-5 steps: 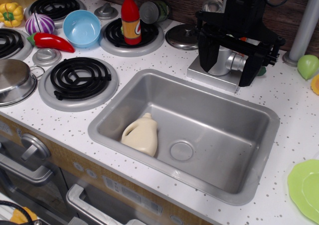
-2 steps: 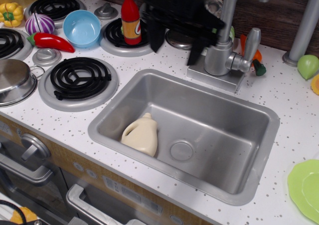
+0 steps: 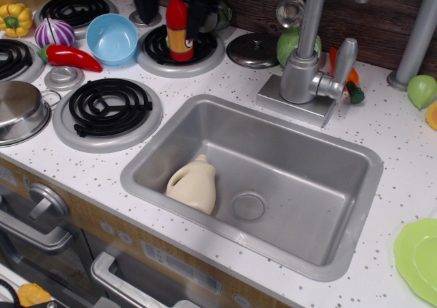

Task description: Put red bottle in sink

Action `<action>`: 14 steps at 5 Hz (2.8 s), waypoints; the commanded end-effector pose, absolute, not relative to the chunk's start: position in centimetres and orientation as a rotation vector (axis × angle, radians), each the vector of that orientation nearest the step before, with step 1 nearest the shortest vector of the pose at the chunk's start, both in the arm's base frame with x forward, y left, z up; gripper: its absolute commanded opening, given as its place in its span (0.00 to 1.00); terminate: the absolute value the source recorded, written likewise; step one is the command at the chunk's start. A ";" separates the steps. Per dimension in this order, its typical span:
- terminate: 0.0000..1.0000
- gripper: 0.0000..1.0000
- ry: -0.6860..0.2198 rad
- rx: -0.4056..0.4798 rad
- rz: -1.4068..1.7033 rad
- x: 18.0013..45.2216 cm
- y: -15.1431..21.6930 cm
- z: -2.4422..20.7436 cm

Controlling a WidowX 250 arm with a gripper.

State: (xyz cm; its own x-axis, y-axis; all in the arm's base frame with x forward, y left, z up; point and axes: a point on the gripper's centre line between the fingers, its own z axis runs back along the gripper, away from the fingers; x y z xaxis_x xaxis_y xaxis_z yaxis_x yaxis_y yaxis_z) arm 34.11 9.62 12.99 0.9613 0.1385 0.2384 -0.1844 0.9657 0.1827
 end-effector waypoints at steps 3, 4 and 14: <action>0.00 1.00 -0.410 0.240 0.108 40.3 14.8 13.6; 0.00 1.00 -0.446 0.244 0.106 41.4 15.2 13.7; 0.00 0.00 -0.462 0.297 0.066 42.0 12.2 15.9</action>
State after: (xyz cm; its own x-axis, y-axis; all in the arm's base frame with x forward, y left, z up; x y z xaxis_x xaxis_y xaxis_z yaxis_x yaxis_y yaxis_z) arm 40.11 11.36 13.61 0.9458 0.0488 0.3209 -0.1417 0.9516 0.2729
